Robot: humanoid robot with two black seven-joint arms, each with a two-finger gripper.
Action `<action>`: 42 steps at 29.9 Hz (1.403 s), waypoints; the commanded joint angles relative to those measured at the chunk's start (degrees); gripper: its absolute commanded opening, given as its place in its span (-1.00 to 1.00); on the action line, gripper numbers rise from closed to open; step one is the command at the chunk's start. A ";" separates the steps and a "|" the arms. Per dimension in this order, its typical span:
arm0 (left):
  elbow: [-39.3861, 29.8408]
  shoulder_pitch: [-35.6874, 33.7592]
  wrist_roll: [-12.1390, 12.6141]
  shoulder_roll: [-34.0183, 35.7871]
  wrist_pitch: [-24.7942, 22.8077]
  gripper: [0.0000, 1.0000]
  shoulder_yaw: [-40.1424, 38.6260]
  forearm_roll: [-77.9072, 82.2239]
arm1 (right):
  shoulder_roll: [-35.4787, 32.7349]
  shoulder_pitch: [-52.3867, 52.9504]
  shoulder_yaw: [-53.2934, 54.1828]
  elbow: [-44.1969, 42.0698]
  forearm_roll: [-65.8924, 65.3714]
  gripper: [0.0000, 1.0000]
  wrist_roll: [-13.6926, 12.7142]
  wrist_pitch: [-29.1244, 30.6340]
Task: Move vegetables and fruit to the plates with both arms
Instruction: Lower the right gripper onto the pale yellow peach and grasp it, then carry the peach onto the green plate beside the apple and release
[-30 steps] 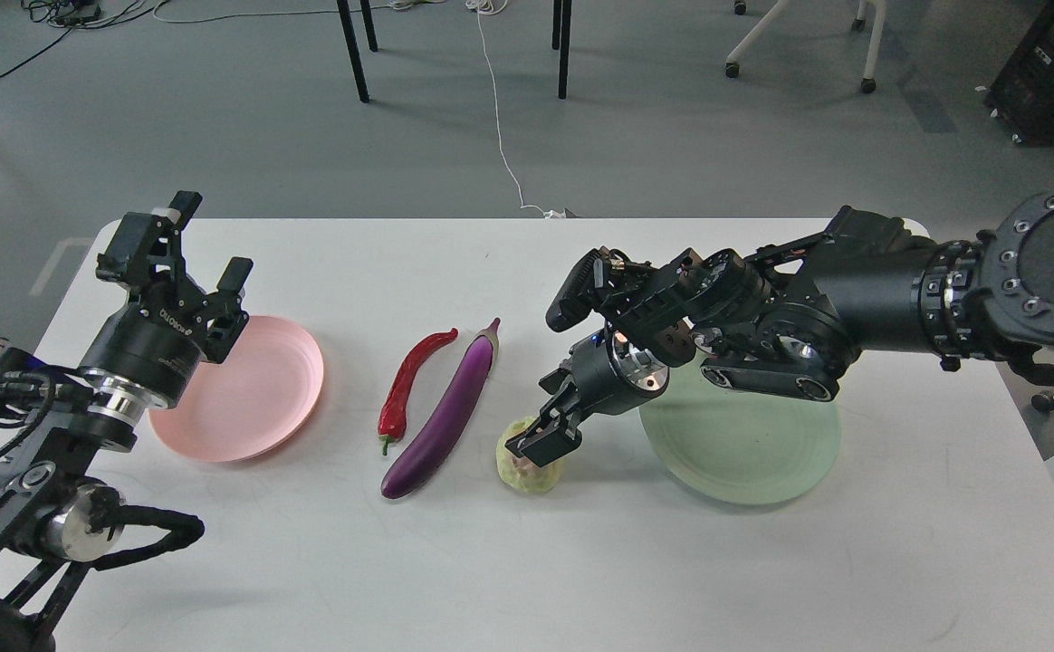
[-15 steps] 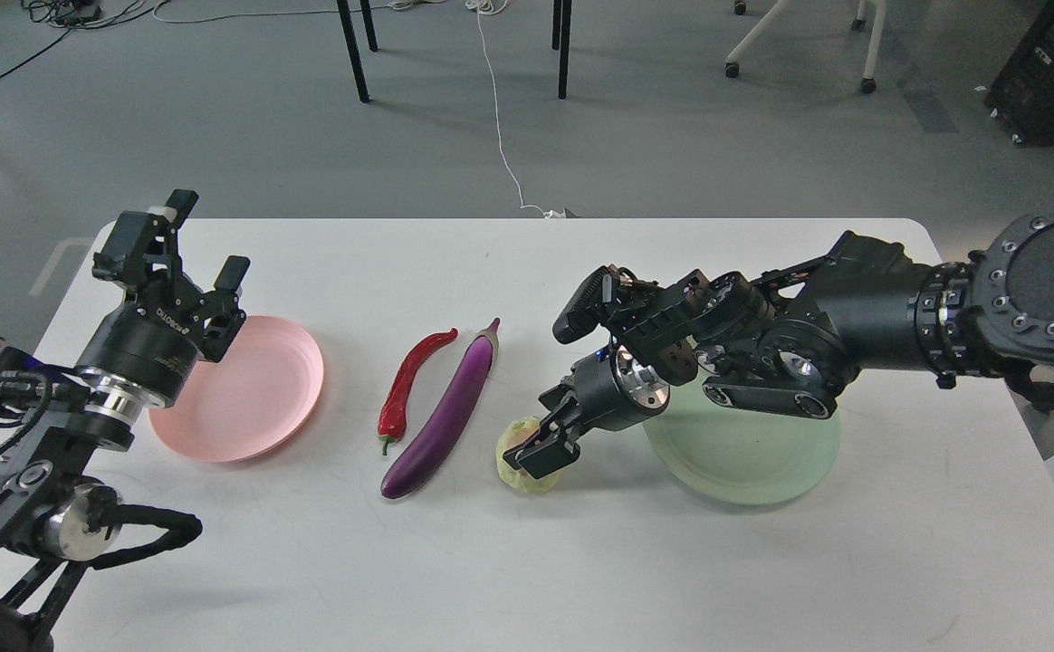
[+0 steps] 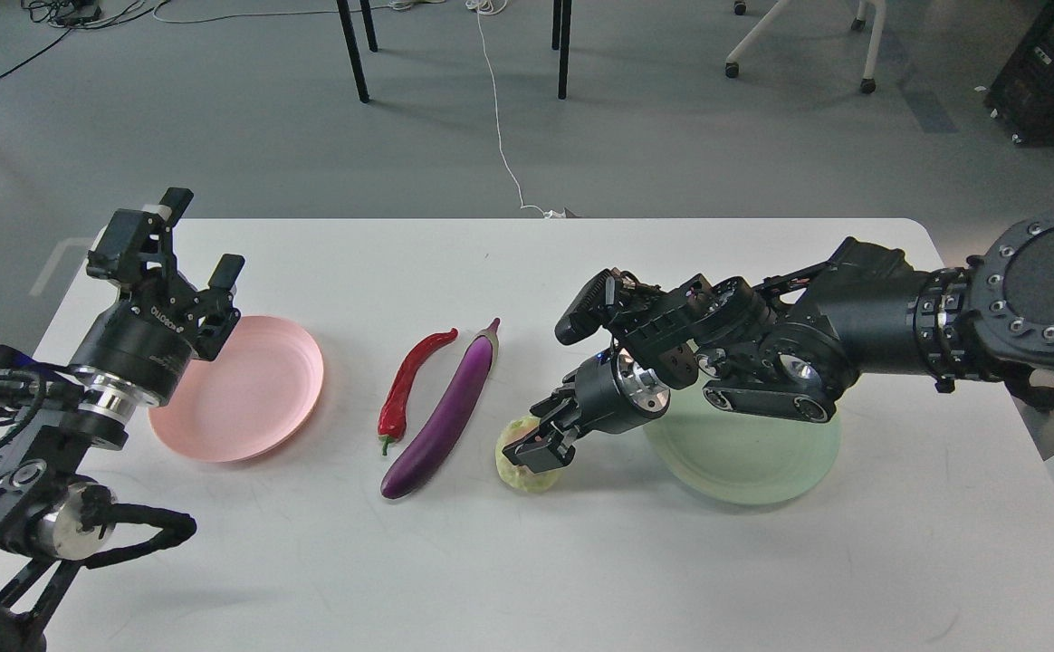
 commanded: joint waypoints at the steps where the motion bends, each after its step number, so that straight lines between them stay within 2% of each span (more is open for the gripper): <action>1: 0.00 0.00 0.00 0.01 0.00 0.97 0.00 0.00 | 0.00 0.76 0.00 0.15 1.10 -0.14 -0.01 0.17; 9: 0.00 -0.09 0.08 0.10 -0.09 0.97 -0.61 -0.09 | 0.00 6.91 0.26 1.20 1.27 -0.16 -0.01 0.34; 12: -0.09 -0.09 0.08 0.45 -0.09 0.97 -0.61 -0.09 | -0.17 10.86 0.26 4.09 0.66 -0.16 -0.01 0.43; 17: -0.09 -0.09 0.08 0.36 -0.09 0.97 -0.52 -0.09 | -12.10 13.86 -0.09 9.81 -5.91 -0.16 -0.01 1.22; 23: -0.79 -0.09 0.08 0.36 -0.09 0.97 -0.44 -0.09 | -22.92 12.90 -3.95 11.05 -13.23 -0.16 -0.01 2.10; 31: -1.49 -0.09 0.08 0.36 -0.09 0.97 -0.35 -0.18 | -28.39 6.92 -4.22 11.93 -14.81 -0.09 -0.01 2.10; 34: -1.49 -0.09 0.08 0.36 -0.09 0.97 -0.35 -0.18 | -28.39 5.61 -3.87 11.58 -14.81 0.08 -0.01 1.93; 36: -1.58 -0.09 0.08 0.36 -0.09 0.97 -0.35 -0.18 | -28.21 4.64 -3.34 11.49 -14.72 0.31 -0.01 1.49; 38: -1.58 -0.09 0.08 0.45 -0.09 0.97 -0.35 -0.09 | -28.21 4.37 -3.25 11.58 -14.72 0.40 -0.01 1.49; 42: -1.58 -0.09 0.08 0.36 0.00 0.97 -0.44 -0.09 | -28.39 4.28 -3.25 11.93 -14.63 0.77 -0.01 1.40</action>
